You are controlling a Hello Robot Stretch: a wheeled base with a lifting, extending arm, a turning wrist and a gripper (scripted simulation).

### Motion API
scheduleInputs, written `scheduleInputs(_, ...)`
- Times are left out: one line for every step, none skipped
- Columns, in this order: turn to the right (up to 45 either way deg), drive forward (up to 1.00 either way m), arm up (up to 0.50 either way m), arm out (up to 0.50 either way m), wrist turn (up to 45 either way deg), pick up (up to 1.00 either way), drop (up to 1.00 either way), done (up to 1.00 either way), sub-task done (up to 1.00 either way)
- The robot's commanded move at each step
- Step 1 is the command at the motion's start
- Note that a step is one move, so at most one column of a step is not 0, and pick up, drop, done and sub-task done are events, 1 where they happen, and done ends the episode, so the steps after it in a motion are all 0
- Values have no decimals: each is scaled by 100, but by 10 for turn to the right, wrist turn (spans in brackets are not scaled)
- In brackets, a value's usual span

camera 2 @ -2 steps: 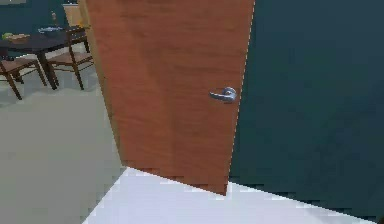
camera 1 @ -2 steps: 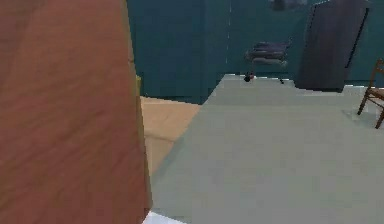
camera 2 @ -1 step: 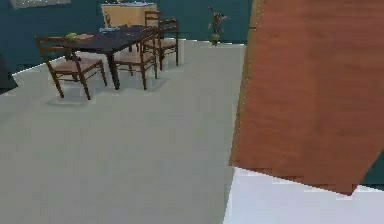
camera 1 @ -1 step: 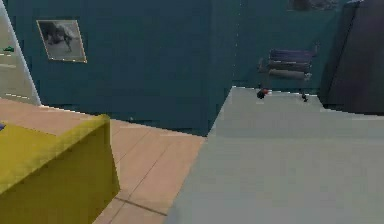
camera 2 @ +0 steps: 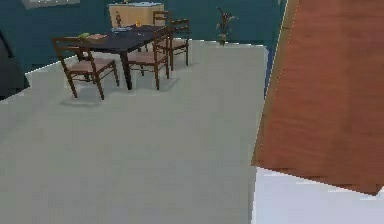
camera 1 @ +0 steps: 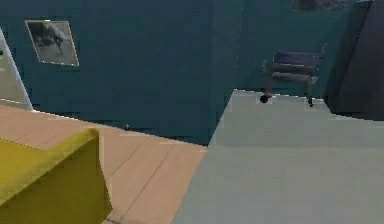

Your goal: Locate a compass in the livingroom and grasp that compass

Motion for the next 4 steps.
scheduleInputs(90,0,0,0,0,0,0,0,0)
scheduleInputs(0,55,0,0,0,0,0,0,0)
scheduleInputs(-270,0,0,0,0,0,0,0,0)
scheduleInputs(0,60,0,0,0,0,0,0,0)
